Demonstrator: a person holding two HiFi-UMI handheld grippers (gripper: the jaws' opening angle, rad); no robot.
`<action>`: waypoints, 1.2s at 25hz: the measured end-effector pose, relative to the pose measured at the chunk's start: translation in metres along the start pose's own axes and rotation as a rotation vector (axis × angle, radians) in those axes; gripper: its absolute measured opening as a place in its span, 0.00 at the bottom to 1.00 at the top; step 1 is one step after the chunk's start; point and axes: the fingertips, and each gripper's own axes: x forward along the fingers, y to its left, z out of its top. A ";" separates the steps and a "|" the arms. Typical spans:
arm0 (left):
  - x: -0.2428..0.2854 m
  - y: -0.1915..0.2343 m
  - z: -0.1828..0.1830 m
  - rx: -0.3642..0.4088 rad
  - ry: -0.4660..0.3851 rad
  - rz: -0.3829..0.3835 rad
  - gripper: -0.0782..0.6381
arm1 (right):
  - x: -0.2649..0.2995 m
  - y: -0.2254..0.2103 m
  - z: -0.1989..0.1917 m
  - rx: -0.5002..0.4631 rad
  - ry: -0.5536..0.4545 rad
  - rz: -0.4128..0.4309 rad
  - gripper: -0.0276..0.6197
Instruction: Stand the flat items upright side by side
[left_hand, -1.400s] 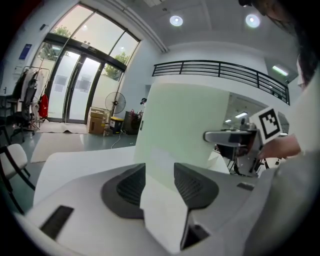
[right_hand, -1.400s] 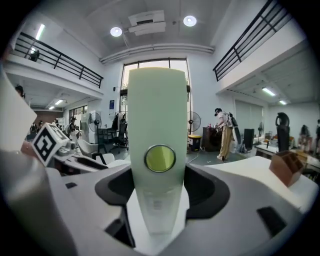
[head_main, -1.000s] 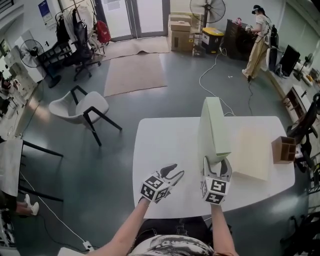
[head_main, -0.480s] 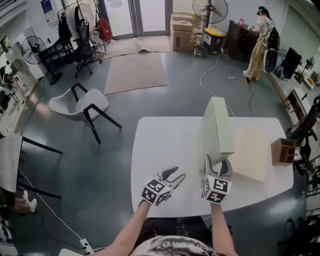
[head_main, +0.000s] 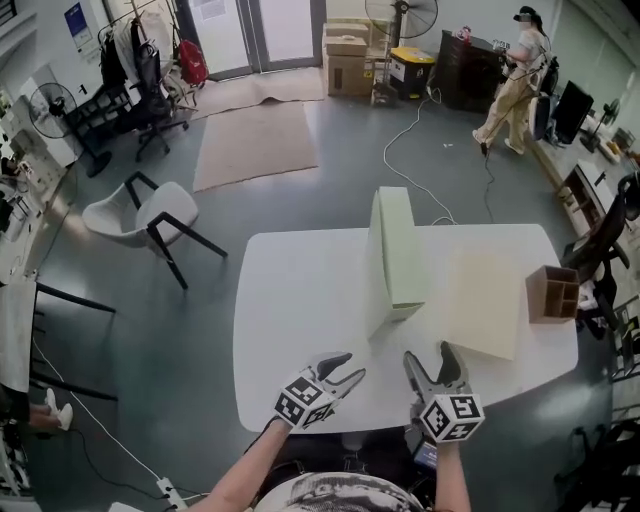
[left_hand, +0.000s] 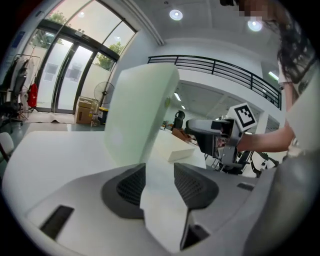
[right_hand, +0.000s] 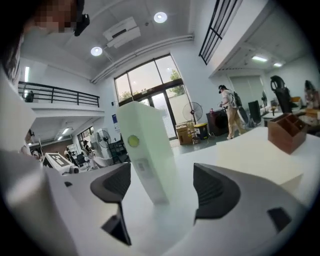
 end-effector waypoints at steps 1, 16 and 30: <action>0.012 -0.015 -0.002 0.002 0.015 -0.025 0.35 | -0.011 -0.021 -0.006 0.022 0.015 -0.016 0.63; 0.210 -0.094 0.024 -0.341 0.013 0.127 0.55 | -0.020 -0.310 0.033 0.105 0.116 -0.039 0.63; 0.254 -0.050 0.005 -0.617 -0.010 0.328 0.62 | 0.101 -0.431 0.025 0.459 0.258 -0.099 0.74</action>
